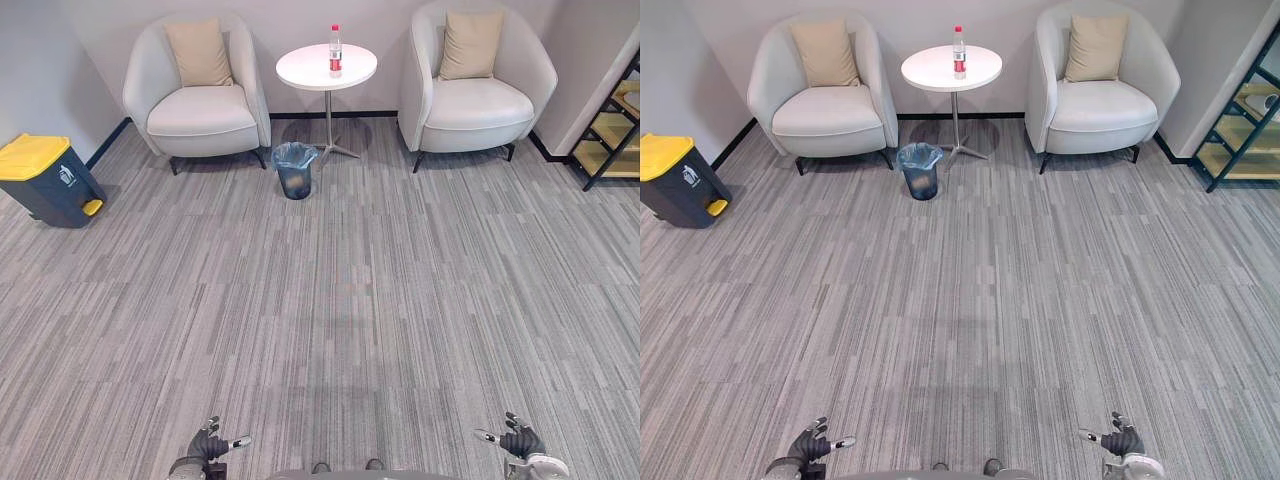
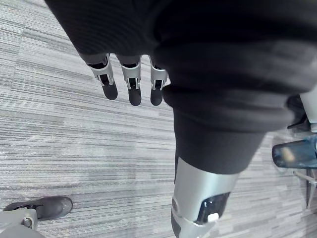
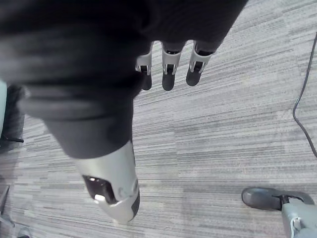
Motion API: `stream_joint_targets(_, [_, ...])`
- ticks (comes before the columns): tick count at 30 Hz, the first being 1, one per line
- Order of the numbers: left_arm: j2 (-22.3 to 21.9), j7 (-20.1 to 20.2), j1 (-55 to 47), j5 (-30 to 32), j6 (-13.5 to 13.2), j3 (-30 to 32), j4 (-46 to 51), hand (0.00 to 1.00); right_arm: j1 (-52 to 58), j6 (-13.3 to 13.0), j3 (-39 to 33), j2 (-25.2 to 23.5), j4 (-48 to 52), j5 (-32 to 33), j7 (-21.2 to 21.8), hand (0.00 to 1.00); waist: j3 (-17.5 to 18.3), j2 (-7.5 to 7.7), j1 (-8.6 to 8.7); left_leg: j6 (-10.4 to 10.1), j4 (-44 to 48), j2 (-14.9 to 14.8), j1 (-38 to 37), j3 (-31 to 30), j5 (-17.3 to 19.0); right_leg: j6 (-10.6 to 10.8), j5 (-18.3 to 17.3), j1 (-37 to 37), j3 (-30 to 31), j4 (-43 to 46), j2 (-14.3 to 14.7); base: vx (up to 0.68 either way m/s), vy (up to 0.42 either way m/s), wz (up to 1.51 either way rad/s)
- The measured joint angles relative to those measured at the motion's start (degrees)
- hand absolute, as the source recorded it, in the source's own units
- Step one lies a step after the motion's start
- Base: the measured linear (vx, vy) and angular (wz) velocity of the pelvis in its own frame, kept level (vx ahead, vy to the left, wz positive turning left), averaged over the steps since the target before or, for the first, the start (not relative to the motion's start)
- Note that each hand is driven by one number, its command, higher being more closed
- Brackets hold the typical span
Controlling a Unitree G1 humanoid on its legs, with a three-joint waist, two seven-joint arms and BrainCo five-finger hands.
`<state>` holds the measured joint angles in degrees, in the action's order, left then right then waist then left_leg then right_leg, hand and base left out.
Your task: Gather rubbish on tea table into small bin, then transfer packed bag to large trash can.
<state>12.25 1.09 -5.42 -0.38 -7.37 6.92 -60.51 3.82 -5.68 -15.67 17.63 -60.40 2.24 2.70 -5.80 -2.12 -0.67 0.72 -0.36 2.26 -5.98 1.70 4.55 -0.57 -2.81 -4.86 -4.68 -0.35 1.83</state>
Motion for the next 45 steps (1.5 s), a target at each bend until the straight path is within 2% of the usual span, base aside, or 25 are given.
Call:
stream_joint_targets(8, [-0.3,0.0,0.3,0.0,0.0,-1.7,0.0,0.00,-0.7,-0.1,3.3,-1.9,0.0,1.8,0.0,0.00,-0.5,1.00,-0.07,0.0,-0.7,0.1,-0.9,0.0,0.0,0.0,0.0,-0.9,0.0,-0.9,0.0,0.00,0.000,0.00])
stream_joint_targets(16, [-2.0,-0.1,0.2,0.1,0.0,-2.7,-0.1,0.00,-1.2,-0.3,5.4,-4.9,0.0,1.7,-0.3,0.00,-0.4,0.96,-0.12,0.0,-0.7,0.1,-0.9,-0.1,0.0,0.0,0.0,-1.0,-0.1,-1.0,0.0,0.00,0.000,0.00])
stream_joint_targets(33, [-3.1,-1.2,0.2,0.1,-0.2,-5.2,-0.1,0.00,-1.3,-0.4,7.8,-6.4,0.0,1.6,-1.4,0.00,-0.4,1.00,-0.12,0.0,-0.8,0.1,-0.8,-0.1,0.0,0.0,0.0,-0.9,0.0,-1.2,0.0,0.00,0.000,0.00])
stream_joint_targets(39, [-3.1,-1.3,0.3,0.1,-0.3,-5.3,0.0,0.00,-2.0,-0.4,9.7,-6.8,0.0,-0.6,-1.5,0.00,-0.3,1.44,-0.12,0.0,-1.0,0.1,-0.5,0.1,0.1,0.0,0.1,-0.7,0.2,-1.8,0.1,0.00,0.000,-0.01])
stream_joint_targets(42, [-3.1,-1.4,0.4,0.0,-0.4,-5.4,0.3,0.00,-2.9,-0.4,9.7,-7.2,0.4,-0.9,-1.6,0.00,-0.3,1.45,-0.27,0.7,-0.1,0.0,0.8,1.2,1.0,0.0,0.1,0.3,1.2,-1.8,0.2,0.01,0.006,-0.15])
stream_joint_targets(45, [-3.1,-1.5,0.3,0.0,-0.4,-5.4,0.4,0.00,-4.6,-0.4,9.7,-7.3,0.6,-1.8,-1.8,0.00,-0.4,1.04,-0.43,0.9,4.9,-0.5,3.8,3.4,4.6,0.6,-1.3,3.0,3.3,0.9,0.3,0.06,0.024,-0.39])
